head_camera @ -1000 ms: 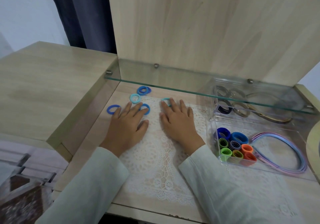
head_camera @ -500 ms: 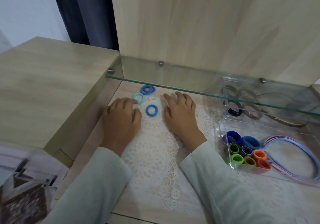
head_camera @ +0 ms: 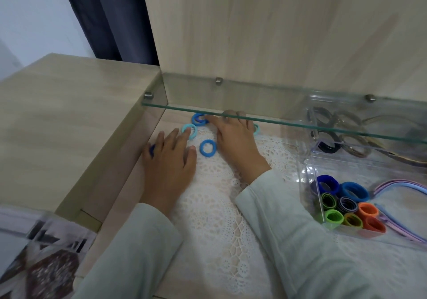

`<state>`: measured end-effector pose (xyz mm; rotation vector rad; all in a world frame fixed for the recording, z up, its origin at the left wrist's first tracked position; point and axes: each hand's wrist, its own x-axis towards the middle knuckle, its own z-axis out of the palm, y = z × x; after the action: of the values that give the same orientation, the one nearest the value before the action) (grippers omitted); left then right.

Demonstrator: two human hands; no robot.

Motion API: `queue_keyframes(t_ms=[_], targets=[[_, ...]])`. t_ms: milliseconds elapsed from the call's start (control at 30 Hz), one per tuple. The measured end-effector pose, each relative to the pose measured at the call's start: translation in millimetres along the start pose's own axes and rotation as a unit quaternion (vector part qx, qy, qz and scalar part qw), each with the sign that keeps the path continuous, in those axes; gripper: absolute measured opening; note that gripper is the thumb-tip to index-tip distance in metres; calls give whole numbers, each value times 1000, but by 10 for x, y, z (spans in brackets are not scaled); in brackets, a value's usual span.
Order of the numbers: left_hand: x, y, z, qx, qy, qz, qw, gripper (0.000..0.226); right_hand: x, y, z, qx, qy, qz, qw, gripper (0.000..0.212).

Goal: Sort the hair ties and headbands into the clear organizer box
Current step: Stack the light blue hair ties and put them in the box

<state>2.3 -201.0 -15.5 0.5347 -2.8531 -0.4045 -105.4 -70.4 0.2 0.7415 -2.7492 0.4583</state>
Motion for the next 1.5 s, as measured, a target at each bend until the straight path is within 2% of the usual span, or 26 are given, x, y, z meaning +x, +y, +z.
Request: queue_keyframes(t_ms=[167,367,500,633,767,1033,1267,1500], targets=[[-1,30,-23,2,-11,3,1000,53,60,2,-8,24,-23,-30,999,53],[-10,38,-51,-10,-1,1,1000,48,152,-8,70,17,33,-50,998,39],[-25,32,-79,-15,44,7,999,40,166,25,153,38,95,-52,993,28],[-46,13,-91,-30,81,20,996,35,150,48,148,47,114,-38,992,18],[-45,1,-89,-17,91,26,995,39,120,63,120,46,109,-35,992,13],[-43,-37,-46,-39,121,34,991,22,-29,105,12,68,101,-19,992,16],[-49,-24,-52,-49,119,25,991,22,-202,137,-59,53,94,14,994,16],[-71,-12,-63,-68,123,10,990,25,-505,194,-142,87,87,16,992,17]])
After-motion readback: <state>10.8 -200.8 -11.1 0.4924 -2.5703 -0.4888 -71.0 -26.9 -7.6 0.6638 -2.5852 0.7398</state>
